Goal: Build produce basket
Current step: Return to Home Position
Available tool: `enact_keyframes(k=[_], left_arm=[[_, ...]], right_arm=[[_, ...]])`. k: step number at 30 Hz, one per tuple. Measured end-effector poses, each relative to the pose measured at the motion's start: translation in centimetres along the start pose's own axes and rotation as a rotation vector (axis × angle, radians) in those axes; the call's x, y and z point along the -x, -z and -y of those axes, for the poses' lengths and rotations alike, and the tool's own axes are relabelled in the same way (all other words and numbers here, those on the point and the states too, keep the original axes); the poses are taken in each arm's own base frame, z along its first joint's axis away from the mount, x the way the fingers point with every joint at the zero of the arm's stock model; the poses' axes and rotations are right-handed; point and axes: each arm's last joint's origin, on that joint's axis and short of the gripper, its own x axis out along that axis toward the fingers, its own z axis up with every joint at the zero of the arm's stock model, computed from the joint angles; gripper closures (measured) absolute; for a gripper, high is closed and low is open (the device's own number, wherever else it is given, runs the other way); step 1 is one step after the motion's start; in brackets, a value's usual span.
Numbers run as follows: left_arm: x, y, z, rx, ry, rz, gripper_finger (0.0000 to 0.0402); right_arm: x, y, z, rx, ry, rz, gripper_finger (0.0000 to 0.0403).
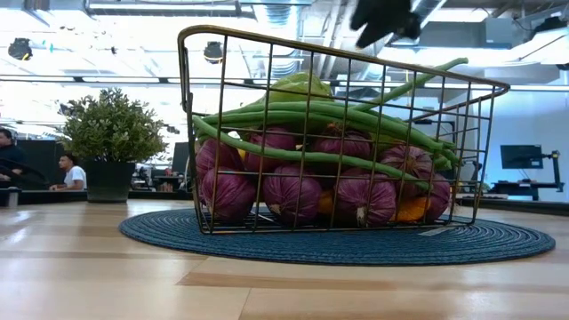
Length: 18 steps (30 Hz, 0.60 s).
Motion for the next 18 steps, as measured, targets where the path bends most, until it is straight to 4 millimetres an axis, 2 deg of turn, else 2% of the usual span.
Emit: enact_keyframes(k=[7,13,18], left_arm=[[-1.6,2.8,-0.2,0.099,0.036,0.056,0.0224],[-3.4,3.9,0.4,0.094,0.045,0.072,0.0237],[-3.8,3.5,1.1,0.02,0.083,0.12,0.0253]], right_arm=[[3.8,0.8,-0.2,0.061,-0.036,0.068,0.0232],[6.0,1.8,-0.4,0.135,-0.08,0.08,0.023],[7.3,2.0,-2.1,0.415,-0.178,0.198,0.0232]])
